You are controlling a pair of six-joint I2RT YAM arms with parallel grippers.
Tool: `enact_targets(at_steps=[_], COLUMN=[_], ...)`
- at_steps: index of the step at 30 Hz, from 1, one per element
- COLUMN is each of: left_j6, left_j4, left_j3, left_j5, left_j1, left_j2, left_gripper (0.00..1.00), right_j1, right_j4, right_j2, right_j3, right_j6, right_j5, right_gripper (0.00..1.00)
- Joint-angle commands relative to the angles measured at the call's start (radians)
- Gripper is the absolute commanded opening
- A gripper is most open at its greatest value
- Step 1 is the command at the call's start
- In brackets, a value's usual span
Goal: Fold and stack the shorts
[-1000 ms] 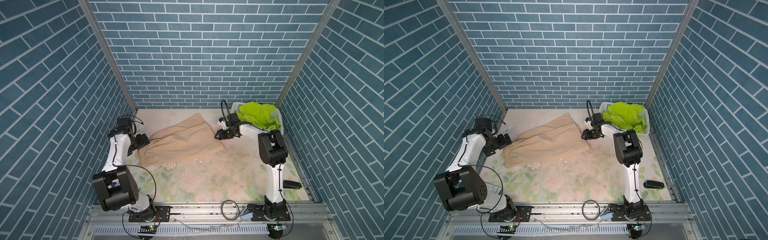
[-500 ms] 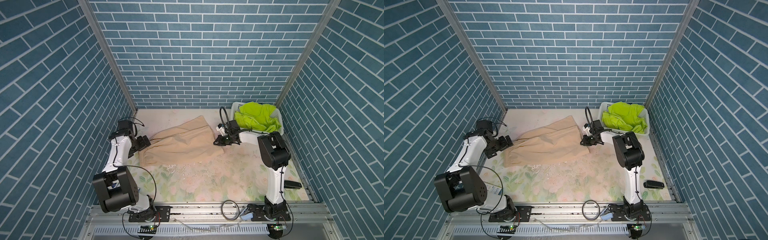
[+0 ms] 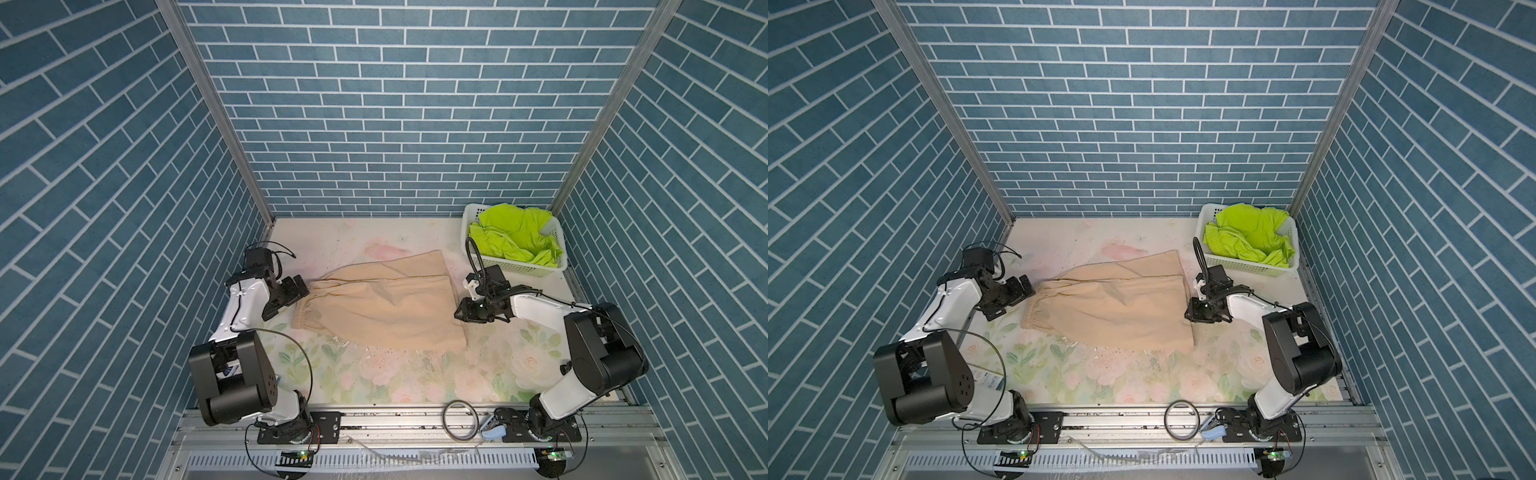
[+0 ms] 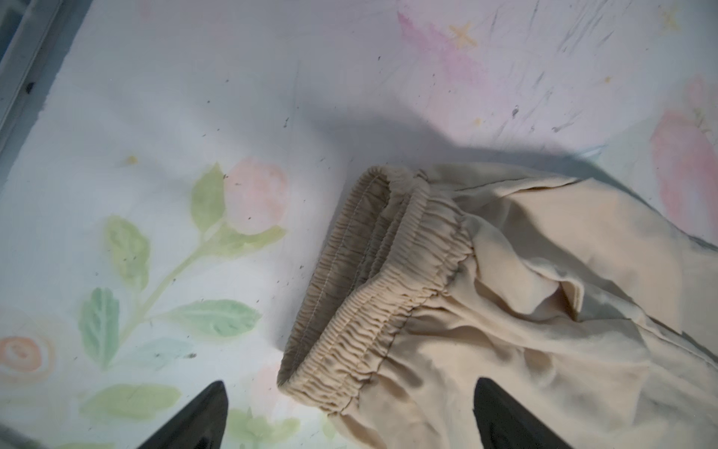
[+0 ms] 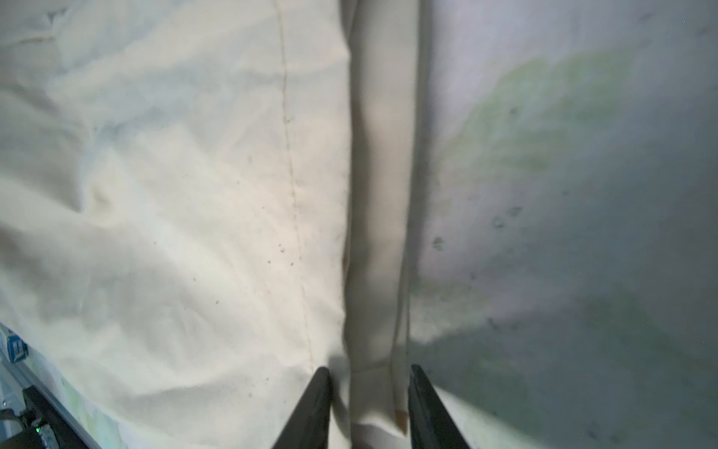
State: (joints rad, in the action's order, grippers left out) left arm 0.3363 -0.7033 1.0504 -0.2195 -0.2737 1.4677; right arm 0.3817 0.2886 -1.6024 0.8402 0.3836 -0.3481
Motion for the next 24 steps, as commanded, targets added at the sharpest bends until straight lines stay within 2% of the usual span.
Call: enact_targets(at_steps=[1,7,11,14,17,24], left_j6=[0.020,0.011,0.015,0.004,-0.004,-0.009], left_j4=[0.110,0.150,0.154,0.156,0.158,0.178], left_j3=[0.011,0.070,0.065,0.055,0.054,0.036], left_j5=[-0.081,-0.057,-0.044,-0.015,-0.001,-0.032], left_j1=[0.026,0.121,0.121,0.122,0.121,0.120], left_j2=[0.066,0.167,0.180,0.177,0.195,0.203], left_gripper=[1.00,1.00,1.00,1.00,0.99,0.94], right_j1=[-0.018,-0.027,-0.029,-0.030,-0.032,-0.032], right_j4=[0.018,-0.096,-0.117,-0.113,-0.116,-0.185], right_j2=[0.002,-0.137,-0.259,-0.324,-0.355,-0.385], right_j3=[0.081,0.226,0.324,0.371,0.390,0.389], right_j6=[-0.053,-0.101,-0.122,-0.146,-0.158,-0.125], right_j5=[0.063,0.004,-0.028,-0.004,0.002,-0.104], right_gripper=[0.40,0.43,0.43,0.43,0.44,0.38])
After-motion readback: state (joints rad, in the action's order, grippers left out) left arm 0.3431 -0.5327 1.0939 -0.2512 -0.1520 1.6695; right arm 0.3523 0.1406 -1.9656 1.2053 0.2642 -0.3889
